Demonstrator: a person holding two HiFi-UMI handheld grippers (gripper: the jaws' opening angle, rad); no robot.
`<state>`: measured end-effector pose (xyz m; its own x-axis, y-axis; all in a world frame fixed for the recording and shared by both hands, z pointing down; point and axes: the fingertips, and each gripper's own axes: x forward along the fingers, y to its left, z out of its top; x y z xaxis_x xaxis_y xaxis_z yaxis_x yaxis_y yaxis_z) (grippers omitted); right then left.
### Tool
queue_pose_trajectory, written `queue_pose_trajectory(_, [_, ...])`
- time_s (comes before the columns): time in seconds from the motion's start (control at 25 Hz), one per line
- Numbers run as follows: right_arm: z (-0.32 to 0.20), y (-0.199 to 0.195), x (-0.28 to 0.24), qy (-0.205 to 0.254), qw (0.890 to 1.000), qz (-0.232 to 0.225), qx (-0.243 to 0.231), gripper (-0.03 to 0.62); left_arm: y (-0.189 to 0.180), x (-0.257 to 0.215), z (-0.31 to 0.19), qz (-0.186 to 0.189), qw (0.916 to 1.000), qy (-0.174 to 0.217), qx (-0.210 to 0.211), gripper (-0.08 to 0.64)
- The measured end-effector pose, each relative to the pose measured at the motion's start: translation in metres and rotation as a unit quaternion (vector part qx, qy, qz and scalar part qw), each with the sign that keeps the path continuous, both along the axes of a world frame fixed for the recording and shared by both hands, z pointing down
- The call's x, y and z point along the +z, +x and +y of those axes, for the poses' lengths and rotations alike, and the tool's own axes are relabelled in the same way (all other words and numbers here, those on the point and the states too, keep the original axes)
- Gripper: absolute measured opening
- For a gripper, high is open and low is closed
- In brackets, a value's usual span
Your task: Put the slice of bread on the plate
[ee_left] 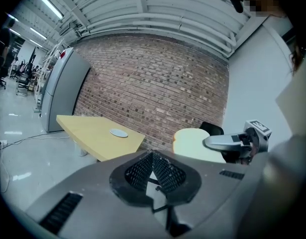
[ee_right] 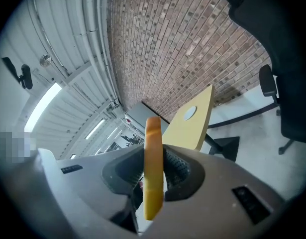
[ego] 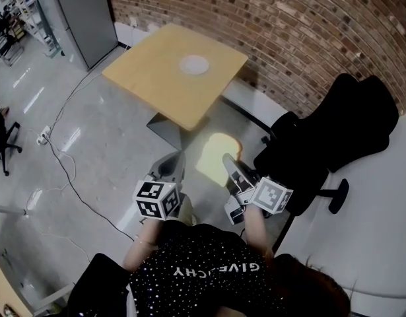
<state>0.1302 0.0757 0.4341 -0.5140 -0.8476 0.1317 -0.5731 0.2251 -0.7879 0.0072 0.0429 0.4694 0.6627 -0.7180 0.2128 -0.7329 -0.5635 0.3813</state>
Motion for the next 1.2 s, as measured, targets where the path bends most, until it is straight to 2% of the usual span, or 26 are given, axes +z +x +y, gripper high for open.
queue_pose_trajectory(0.32, [-0.015,0.013,0.005,-0.012,1.0,-0.014,0.001,0.095,0.017,0.007,-0.017,-0.005,0.9999,-0.014,0.004,-0.002])
queue_pose_trajectory(0.6, [-0.083,0.012,0.01,-0.015,0.999,-0.029,-0.011,0.095,0.018,0.011,-0.076,-0.006,0.9998,-0.021,0.0,-0.002])
queue_pose_trajectory(0.96, [-0.206,0.028,-0.005,-0.021,1.0,-0.018,0.013,0.095,0.035,-0.007,-0.207,-0.02,0.9994,-0.013,0.024,-0.002])
queue_pose_trajectory(1.2, [-0.29,0.034,-0.004,-0.031,0.999,-0.012,0.018,0.095,0.038,-0.006,-0.285,-0.025,0.999,-0.024,0.029,-0.002])
